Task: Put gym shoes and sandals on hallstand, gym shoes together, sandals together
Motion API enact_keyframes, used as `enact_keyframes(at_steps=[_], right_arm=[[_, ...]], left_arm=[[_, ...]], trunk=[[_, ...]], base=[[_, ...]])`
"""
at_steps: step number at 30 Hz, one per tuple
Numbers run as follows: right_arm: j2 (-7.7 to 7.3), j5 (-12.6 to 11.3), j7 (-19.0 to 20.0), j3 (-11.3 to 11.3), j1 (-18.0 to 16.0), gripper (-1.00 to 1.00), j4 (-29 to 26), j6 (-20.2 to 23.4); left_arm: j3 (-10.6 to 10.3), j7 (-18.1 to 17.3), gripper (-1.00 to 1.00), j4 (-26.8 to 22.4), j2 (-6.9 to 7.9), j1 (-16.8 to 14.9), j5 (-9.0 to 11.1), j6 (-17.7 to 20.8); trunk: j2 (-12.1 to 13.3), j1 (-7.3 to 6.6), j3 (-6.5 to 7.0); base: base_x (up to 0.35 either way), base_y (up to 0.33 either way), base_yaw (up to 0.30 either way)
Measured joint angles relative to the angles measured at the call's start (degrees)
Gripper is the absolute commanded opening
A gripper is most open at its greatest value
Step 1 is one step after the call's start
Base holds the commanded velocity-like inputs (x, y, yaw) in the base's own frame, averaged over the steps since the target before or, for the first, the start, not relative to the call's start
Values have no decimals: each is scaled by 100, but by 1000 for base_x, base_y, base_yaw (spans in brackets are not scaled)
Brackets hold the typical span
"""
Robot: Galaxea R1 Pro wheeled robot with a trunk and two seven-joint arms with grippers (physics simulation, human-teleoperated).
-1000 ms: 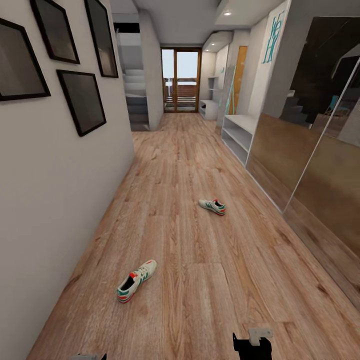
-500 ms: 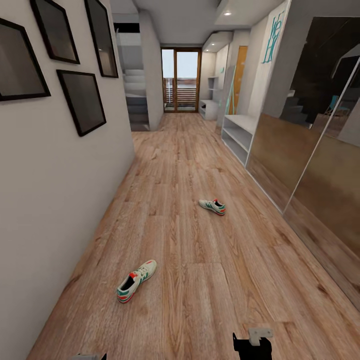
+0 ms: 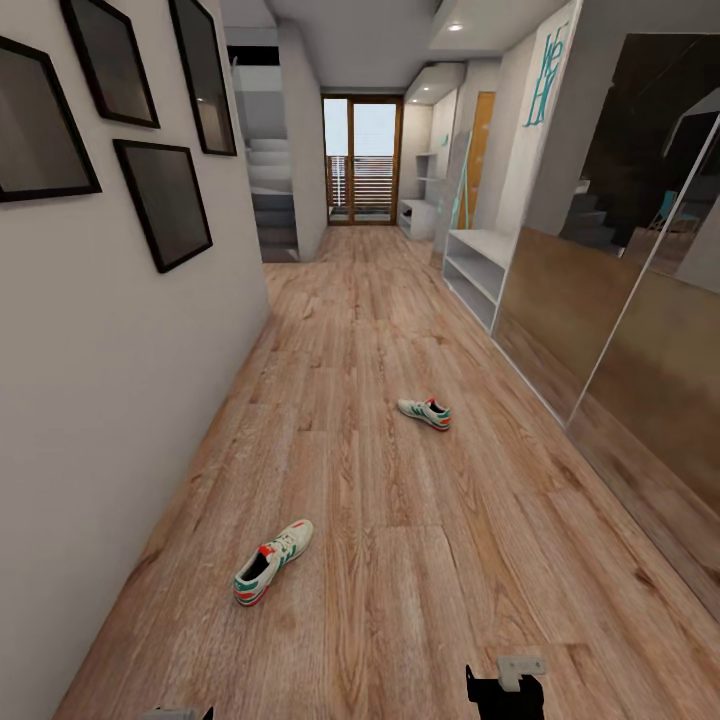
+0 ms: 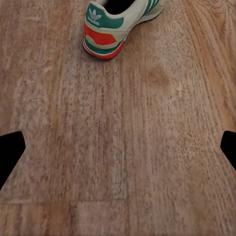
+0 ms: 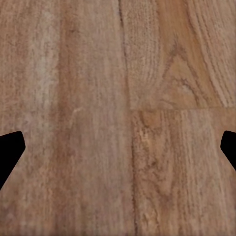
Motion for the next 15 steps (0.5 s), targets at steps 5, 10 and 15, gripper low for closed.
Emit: enact_keyframes(at_steps=[5,10,15], right_arm=[[-2,0,0,0,0,100,0,1],[-2,0,0,0,0,100,0,1],[-1,0,0,1,0,100,0,1]], left_arm=[[0,0,100,0,0,0,0,0],[1,0,100,0,0,0,0,0],[1,0,100,1,0,0,0,0]], trunk=[[0,0,0],[0,0,0],[0,0,0]], base=[[0,0,0],[0,0,0],[0,0,-39]])
